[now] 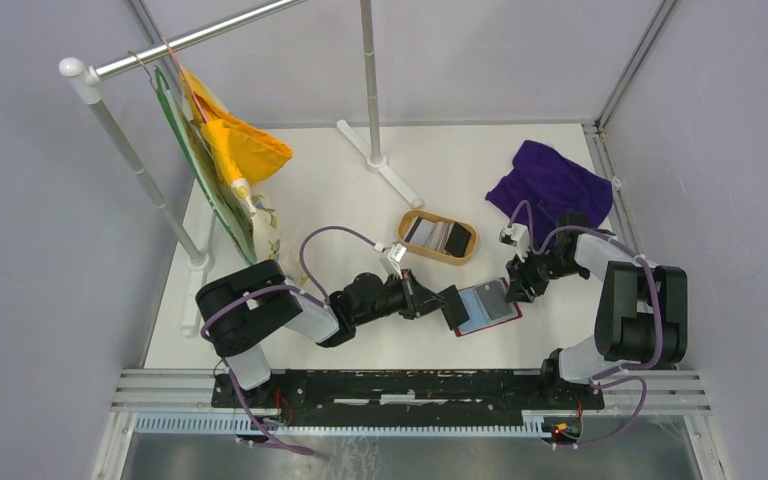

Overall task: Put the credit cards into the card holder
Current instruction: Move the card holder to the center of the board.

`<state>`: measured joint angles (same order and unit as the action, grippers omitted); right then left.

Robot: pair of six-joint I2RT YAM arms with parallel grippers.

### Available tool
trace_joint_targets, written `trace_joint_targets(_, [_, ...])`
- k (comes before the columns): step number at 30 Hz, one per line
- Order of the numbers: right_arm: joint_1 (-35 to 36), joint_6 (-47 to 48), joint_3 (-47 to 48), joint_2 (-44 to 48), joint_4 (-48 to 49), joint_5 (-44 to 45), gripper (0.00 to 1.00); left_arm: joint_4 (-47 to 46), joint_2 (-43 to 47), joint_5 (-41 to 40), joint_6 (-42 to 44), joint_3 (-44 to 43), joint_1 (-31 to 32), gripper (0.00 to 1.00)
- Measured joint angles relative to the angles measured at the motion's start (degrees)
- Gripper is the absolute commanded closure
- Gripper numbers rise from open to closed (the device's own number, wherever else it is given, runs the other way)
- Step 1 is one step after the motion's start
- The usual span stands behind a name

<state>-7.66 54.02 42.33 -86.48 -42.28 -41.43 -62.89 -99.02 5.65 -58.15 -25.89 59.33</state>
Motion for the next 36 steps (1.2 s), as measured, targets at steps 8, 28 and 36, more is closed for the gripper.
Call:
trace_joint_targets(8, [3.56, 0.0, 0.94, -1.53, -1.77, -1.49, 0.67, 0.42, -0.39, -1.14, -2.58, 0.02, -0.31, 0.98])
trace_joint_targets(28, [11.91, 33.94, -6.95, 29.03, -6.25, -8.79, 0.02, 16.7, 25.03, -7.34, 4.55, 5.51, -2.51, 0.98])
trace_joint_targets(36, [14.29, 41.29, -11.04, 23.3, -6.86, 0.98, 0.05, 30.75, 35.23, -9.09, 12.81, 3.89, -2.58, 0.98])
